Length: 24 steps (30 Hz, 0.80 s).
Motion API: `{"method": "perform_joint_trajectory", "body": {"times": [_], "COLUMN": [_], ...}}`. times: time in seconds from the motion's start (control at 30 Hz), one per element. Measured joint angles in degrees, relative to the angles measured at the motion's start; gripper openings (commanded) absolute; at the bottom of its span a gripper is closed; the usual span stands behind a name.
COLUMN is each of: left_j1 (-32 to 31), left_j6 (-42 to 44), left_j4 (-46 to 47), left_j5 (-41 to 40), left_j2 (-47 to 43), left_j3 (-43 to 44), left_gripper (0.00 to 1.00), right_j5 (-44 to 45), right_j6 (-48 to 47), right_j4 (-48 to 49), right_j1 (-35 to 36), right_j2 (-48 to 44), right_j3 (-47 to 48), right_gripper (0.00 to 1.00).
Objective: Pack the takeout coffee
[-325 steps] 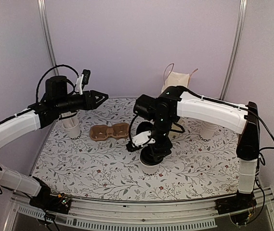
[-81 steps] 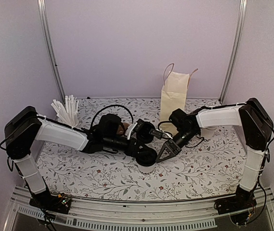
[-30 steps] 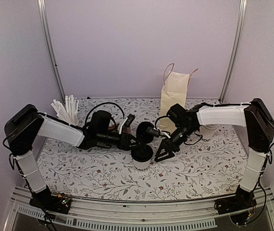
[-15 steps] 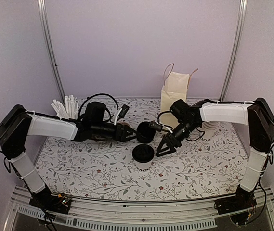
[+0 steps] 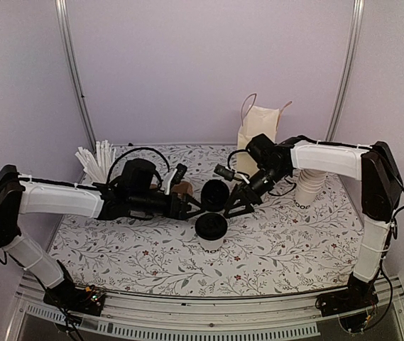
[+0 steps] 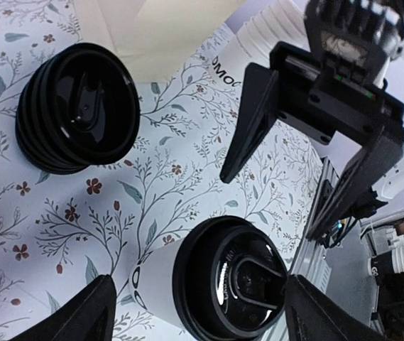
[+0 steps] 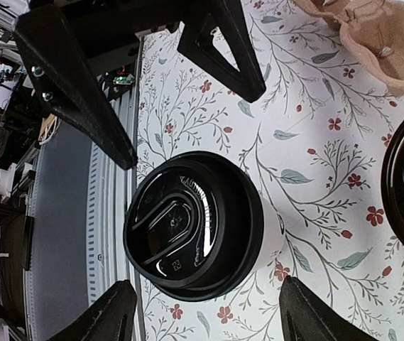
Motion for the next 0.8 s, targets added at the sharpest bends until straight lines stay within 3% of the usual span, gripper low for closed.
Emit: {"method": "perform_joint_trajectory", "body": {"times": [0.33, 0.8], "left_j1": [0.0, 0.0], "left_j6": [-5.0, -4.0], "left_j4": [4.8, 7.3], "left_j5": [4.8, 10.5], "left_j2": [6.5, 14.2], "left_j3": [-0.6, 5.8], "left_gripper": [0.65, 0.59], "right_j5": [0.3, 1.3], "right_j6": [-0.5, -0.8], "right_j4": [-0.9, -1.3], "right_j1": [2.8, 2.9], "right_j2": [1.8, -3.9], "right_j3": [-0.4, -7.1], "right_gripper": [0.7, 0.7]}}
